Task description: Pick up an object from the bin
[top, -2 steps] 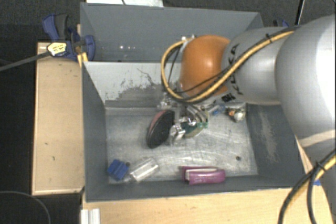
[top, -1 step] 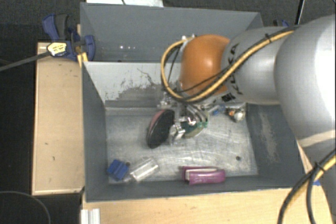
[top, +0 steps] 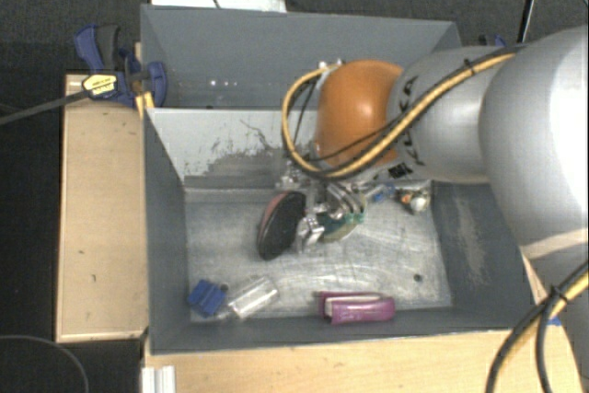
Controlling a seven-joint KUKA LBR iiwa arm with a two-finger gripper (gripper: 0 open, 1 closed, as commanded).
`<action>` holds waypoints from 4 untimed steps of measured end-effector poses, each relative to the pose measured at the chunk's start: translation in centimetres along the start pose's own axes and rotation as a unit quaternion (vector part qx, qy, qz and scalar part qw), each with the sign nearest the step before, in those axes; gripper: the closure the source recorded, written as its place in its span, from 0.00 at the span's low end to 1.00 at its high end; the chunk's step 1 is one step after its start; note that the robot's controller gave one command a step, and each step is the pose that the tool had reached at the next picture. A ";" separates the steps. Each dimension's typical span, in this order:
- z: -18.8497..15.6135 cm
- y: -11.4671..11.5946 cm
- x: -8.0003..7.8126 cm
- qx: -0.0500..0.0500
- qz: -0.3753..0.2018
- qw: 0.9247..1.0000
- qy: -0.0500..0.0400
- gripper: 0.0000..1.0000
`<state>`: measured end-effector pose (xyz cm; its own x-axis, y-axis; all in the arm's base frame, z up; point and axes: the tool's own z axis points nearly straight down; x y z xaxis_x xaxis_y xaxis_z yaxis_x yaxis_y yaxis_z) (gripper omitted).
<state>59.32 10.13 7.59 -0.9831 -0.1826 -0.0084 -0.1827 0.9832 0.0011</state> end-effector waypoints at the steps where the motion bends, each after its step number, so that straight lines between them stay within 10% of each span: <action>1: -0.1 0.0 -0.1 0.000 0.003 1.000 -0.001 0.00; 2: -0.3 -0.1 -0.3 0.001 0.005 1.000 -0.003 1.00; 4: -3.3 -0.1 -0.6 0.000 0.009 1.000 -0.001 1.00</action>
Offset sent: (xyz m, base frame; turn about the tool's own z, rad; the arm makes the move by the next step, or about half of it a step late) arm 0.0000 0.0000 0.0000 0.0000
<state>59.92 10.11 10.93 -0.9861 -0.1656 -0.0104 -0.1656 0.9862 0.0011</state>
